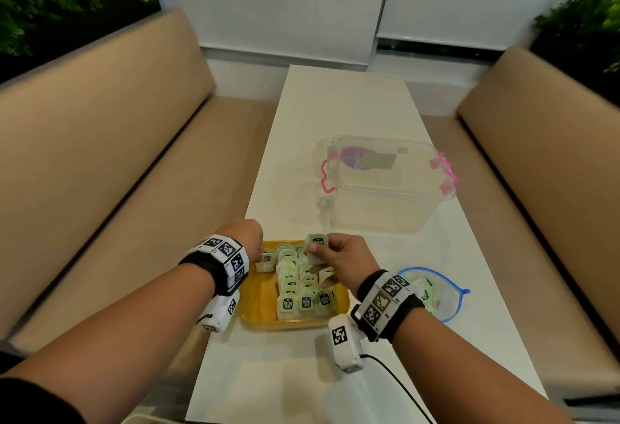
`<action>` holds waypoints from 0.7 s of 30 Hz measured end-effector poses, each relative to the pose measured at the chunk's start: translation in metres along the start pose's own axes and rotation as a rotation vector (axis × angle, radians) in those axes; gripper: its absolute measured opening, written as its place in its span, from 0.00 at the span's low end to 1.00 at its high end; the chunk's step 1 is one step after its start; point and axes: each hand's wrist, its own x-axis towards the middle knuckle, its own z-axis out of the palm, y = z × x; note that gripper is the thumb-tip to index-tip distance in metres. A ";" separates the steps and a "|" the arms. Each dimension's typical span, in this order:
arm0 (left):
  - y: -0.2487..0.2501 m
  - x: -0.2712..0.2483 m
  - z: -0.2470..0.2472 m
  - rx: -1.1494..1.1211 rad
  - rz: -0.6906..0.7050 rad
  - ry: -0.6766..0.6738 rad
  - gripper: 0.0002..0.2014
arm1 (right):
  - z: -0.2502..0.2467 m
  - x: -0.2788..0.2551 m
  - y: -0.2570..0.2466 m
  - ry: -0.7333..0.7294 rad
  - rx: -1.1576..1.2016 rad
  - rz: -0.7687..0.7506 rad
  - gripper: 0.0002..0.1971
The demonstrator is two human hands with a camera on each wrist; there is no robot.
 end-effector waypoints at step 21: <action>0.018 -0.038 -0.027 -0.345 0.431 0.317 0.03 | 0.015 0.023 0.008 -0.065 -0.270 -0.038 0.10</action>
